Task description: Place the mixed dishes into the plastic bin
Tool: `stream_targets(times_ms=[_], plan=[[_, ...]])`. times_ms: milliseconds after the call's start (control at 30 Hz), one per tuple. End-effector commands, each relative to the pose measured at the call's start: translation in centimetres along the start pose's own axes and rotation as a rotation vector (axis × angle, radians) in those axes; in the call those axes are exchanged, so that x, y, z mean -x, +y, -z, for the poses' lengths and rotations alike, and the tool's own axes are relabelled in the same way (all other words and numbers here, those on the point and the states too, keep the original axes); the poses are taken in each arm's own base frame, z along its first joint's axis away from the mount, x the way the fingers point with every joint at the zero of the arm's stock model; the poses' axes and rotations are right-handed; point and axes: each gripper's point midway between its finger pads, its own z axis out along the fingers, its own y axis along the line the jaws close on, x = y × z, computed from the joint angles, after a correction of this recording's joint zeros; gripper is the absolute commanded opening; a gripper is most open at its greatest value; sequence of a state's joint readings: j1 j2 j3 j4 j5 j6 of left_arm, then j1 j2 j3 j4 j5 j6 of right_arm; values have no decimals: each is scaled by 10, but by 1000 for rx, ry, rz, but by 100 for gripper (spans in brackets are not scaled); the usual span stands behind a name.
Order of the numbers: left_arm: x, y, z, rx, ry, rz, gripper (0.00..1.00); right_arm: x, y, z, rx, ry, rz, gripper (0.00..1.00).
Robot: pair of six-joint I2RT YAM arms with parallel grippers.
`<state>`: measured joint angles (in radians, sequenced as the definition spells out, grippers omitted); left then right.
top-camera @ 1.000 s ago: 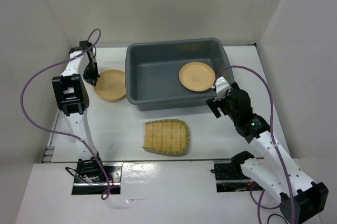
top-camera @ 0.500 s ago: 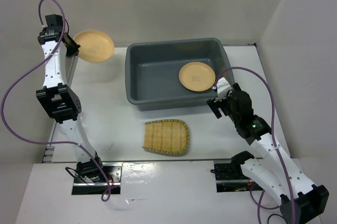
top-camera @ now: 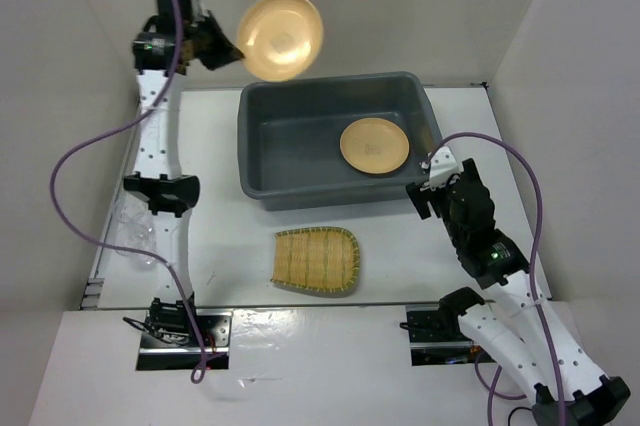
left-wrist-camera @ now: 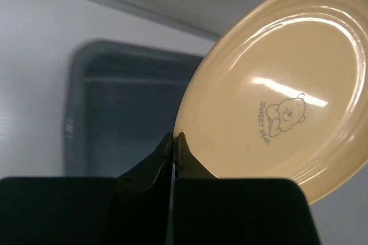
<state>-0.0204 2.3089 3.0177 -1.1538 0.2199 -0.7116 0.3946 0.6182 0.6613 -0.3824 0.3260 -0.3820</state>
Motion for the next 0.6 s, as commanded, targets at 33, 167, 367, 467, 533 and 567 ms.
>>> stream_targets(times_ms=[33, 167, 367, 467, 533, 567], plan=[[-125, -54, -43, -54, 296, -54, 0, 13, -18, 5, -96, -63, -64, 98], [-181, -88, -68, -87, 353, -94, 0, 18, -23, 9, -116, -88, -76, 98], [-253, -111, -109, -124, 436, -108, 0, 18, -26, 12, -130, -101, -83, 98], [-287, -97, -134, -87, 483, -119, 0, 18, -26, 12, -130, -101, -83, 98], [-293, -90, -144, -73, 484, -120, 0, 17, -28, 12, -138, -97, -85, 98], [-301, -82, -152, -56, 499, -119, 0, 17, -28, 12, -138, -97, -85, 98]])
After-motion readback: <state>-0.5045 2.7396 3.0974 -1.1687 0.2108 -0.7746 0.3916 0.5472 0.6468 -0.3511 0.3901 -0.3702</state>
